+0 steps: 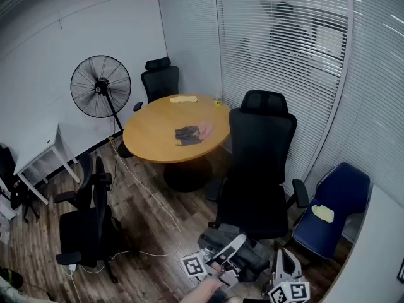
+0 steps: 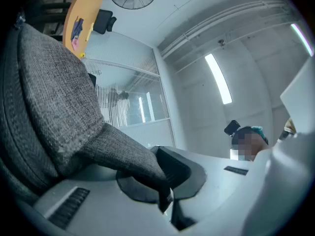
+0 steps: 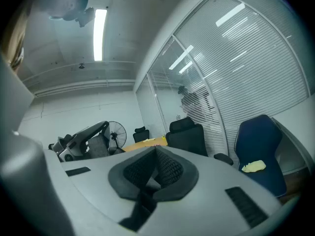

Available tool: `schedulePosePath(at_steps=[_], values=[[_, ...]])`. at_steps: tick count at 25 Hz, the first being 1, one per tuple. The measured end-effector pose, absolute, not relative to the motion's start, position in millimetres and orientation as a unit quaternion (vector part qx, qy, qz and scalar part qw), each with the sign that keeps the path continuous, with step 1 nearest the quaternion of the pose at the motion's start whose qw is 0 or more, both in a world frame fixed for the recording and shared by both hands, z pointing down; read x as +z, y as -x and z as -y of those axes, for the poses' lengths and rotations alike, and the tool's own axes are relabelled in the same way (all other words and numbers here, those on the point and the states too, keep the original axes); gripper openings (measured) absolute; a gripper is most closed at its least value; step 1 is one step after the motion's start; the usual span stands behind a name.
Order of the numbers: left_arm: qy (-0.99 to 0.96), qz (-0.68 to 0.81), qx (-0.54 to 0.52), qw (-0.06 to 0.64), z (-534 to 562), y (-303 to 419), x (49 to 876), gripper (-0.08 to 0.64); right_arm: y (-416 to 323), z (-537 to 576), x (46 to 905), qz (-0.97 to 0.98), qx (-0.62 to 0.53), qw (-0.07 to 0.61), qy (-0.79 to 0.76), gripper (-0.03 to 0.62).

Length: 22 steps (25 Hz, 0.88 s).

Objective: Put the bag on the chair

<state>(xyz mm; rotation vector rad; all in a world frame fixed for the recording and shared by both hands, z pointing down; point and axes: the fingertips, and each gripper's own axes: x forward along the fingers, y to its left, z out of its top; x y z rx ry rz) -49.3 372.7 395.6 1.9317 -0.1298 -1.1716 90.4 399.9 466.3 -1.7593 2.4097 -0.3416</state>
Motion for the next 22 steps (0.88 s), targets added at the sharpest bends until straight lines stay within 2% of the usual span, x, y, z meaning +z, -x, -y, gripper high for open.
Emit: schedulePosePath(at_steps=[11,17,22], values=[[-0.723,0.08,-0.529,0.437,-383,74,397,0.023,-92,-416,452,-0.807,-0.121,0.088,0.571,0.012],[-0.721,0.093,-0.535,0.431,-390,80,397,0.023,-97,-414,444,-0.814,-0.135,0.133,0.549,0.012],[-0.724,0.092,-0.546,0.412,-377,81,386,0.023,-99,-401,448,-0.815,-0.135,0.119,0.551,0.013]])
